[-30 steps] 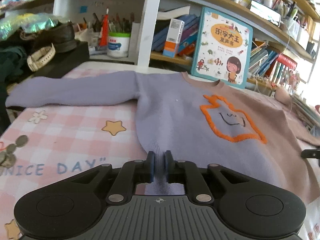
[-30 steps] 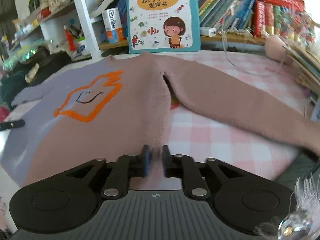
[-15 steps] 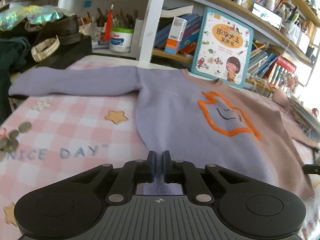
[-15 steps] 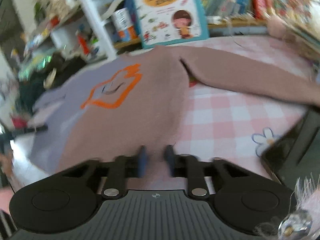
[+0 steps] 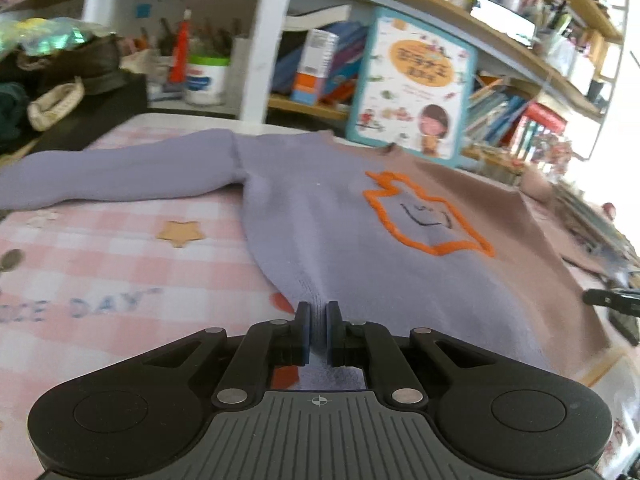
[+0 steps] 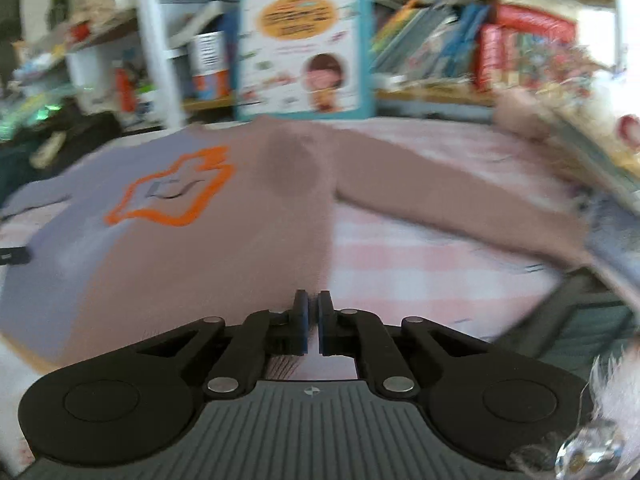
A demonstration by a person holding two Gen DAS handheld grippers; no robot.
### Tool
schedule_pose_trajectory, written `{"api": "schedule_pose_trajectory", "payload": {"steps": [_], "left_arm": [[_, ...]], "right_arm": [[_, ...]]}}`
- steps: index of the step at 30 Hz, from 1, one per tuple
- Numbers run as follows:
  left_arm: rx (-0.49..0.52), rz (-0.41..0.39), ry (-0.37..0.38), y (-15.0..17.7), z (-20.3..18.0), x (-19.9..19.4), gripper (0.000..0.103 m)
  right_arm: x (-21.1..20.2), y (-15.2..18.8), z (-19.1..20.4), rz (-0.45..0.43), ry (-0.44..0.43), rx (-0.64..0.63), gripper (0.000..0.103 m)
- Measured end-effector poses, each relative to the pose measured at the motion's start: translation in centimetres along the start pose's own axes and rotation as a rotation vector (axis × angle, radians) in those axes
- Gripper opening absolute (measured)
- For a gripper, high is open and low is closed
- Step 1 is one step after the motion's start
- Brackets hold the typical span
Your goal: Fold clothes
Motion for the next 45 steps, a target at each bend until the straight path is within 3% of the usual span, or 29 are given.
{"api": "schedule_pose_trajectory", "payload": {"steps": [3,7,9,14,27,32,45], "left_arm": [[0.012,-0.004,-0.016,-0.2,0.6,-0.3,0.006],[-0.012,-0.008,-0.094,-0.6,3.6,-1.4,0.006],[-0.007,-0.003,-0.102,-0.5,3.9,-1.7,0.006],[0.034,0.009,-0.103,-0.3,3.3,-1.8,0.009],[-0.071,0.011,-0.080,0.1,3.8,-3.2,0.014],[-0.070,0.009,-0.070,0.4,3.8,-2.8,0.007],[-0.061,0.004,-0.077,0.2,4.2,-2.7,0.007]], "right_arm": [[-0.3,0.5,0.2,0.017,-0.025,-0.003,0.004],[-1.4,1.5,3.3,0.059,-0.178,0.044,0.004],[-1.9,1.8,4.3,0.063,-0.208,0.043,0.004],[-2.0,1.7,4.8,0.067,-0.206,0.035,0.004],[-2.3,2.0,4.3,0.069,-0.204,0.061,0.011],[-1.9,2.0,4.7,0.078,-0.217,0.048,0.011],[-1.9,2.0,5.2,0.072,-0.222,0.019,0.012]]}}
Point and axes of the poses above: each gripper's, at about its wrist camera, not at the fingertips, and x roughly the way its jaws point, z to its left, y to its underside, the point moved 10 cm from there along x, roughly the way its jaws point, and after that the axes turned 8 degrees about -z, right-handed, at the moved point
